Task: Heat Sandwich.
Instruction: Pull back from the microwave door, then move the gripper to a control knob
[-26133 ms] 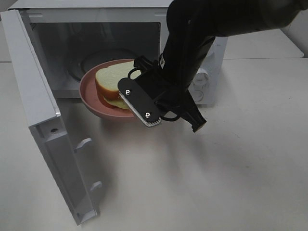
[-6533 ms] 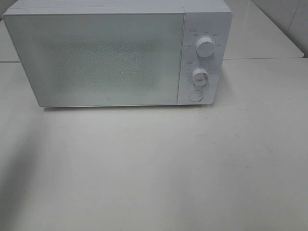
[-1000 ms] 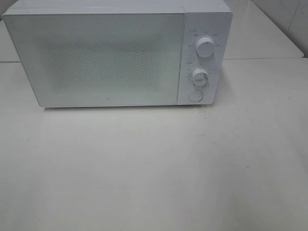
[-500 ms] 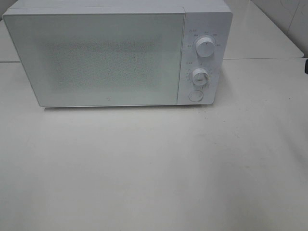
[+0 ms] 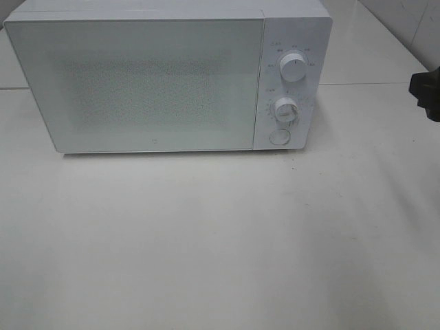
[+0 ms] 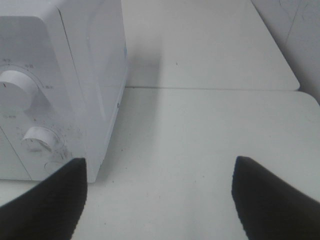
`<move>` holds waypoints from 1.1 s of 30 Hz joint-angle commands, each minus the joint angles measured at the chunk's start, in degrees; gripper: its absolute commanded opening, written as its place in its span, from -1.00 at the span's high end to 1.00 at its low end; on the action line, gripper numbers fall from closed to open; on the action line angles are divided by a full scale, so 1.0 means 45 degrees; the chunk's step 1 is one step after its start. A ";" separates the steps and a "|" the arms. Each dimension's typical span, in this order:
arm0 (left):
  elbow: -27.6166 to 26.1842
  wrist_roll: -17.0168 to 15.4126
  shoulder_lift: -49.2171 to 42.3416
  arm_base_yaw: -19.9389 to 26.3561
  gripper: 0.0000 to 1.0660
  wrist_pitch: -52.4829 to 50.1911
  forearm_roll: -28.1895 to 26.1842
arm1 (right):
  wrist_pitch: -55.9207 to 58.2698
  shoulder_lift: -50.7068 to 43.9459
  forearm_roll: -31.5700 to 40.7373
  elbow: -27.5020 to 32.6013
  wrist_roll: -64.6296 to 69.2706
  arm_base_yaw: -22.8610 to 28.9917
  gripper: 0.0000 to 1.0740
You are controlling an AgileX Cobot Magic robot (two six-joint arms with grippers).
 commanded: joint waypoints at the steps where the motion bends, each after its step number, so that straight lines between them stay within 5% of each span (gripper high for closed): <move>1: 0.0038 -0.0089 -0.0344 0.0051 -0.95 -0.0166 -0.0089 | -0.1948 0.0153 0.0000 0.0586 -0.0255 -0.0038 -0.42; 8: 0.0038 -0.0089 -0.0344 0.0051 -0.95 -0.0166 -0.0089 | -0.4851 0.1426 0.2075 0.1655 -0.1732 0.0662 -0.42; 22: 0.0038 -0.0089 -0.0344 0.0051 -0.95 -0.0166 -0.0089 | -0.9129 0.4673 0.8161 0.1923 -0.4444 0.5602 -0.42; 33: 0.0038 -0.0089 -0.0344 0.0051 -0.95 -0.0166 -0.0089 | -1.1727 0.6608 1.0441 0.1502 -0.4444 0.8493 -0.42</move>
